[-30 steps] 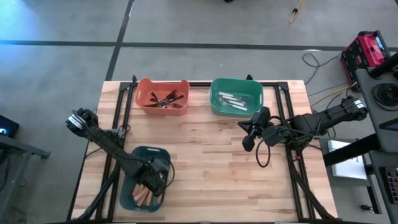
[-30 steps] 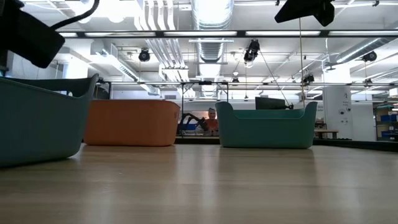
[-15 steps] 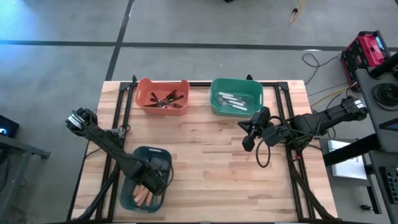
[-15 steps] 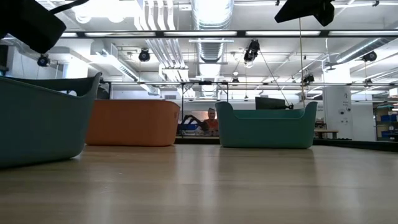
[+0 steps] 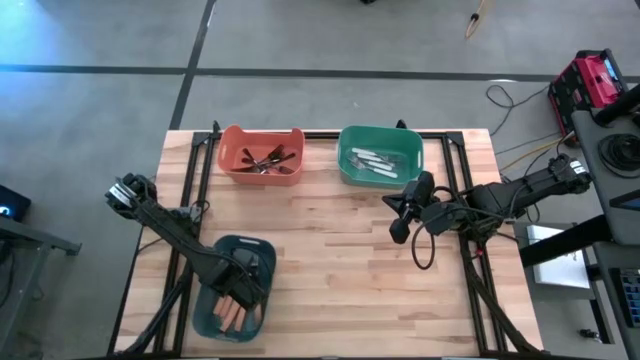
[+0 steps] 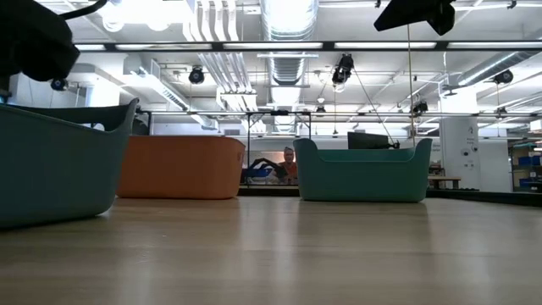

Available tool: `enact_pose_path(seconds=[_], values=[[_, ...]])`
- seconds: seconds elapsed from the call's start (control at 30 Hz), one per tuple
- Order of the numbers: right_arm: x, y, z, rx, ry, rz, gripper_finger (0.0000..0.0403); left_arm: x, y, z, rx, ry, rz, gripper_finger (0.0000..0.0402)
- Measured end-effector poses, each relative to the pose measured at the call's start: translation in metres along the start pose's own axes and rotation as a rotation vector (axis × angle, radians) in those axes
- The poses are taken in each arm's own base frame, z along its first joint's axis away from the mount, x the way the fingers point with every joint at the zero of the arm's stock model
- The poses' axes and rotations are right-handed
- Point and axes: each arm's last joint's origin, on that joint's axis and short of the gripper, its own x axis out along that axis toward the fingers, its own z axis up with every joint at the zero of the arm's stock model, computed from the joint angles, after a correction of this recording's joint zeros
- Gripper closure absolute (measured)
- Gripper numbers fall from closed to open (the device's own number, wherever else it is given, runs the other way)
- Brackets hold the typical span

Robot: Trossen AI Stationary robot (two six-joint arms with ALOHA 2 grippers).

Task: Sort silverware by color (type)
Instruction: Adjust the orange forks in the blue-green bin

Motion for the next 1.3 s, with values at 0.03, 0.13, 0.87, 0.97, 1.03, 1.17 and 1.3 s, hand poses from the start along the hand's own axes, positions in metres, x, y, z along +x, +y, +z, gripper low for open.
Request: enact_pose_path(seconds=[0.03,0.13,0.87,0.97,1.03,1.17,1.3], values=[[0.0,0.0,0.0,0.0,0.0,0.0,0.0394,0.001,0.0,0.001,-0.013,-0.01,-0.002,0.0389],[0.0,0.0,0.0,0.0,0.0,-0.001,0.0394,0.001,0.0,0.002,-0.032,-0.031,-0.009,0.0389],[0.017,0.01,-0.008,-0.032,0.046,-0.036,0.0394,0.005,0.004,0.003,-0.024,-0.027,0.011,0.0366],[0.019,0.011,-0.009,-0.034,0.047,-0.037,0.0394,0.005,0.004,0.003,-0.024,-0.027,0.012,0.0366],[0.019,0.011,-0.009,-0.033,0.045,-0.036,0.0394,0.005,0.004,0.003,-0.024,-0.027,0.012,0.0366],[0.019,0.011,-0.009,-0.032,0.045,-0.036,0.0394,0.005,0.004,0.003,-0.024,-0.027,0.012,0.0366],[0.019,0.011,-0.009,-0.034,0.045,-0.036,0.0394,0.005,0.004,0.003,-0.024,-0.027,0.013,0.0366]])
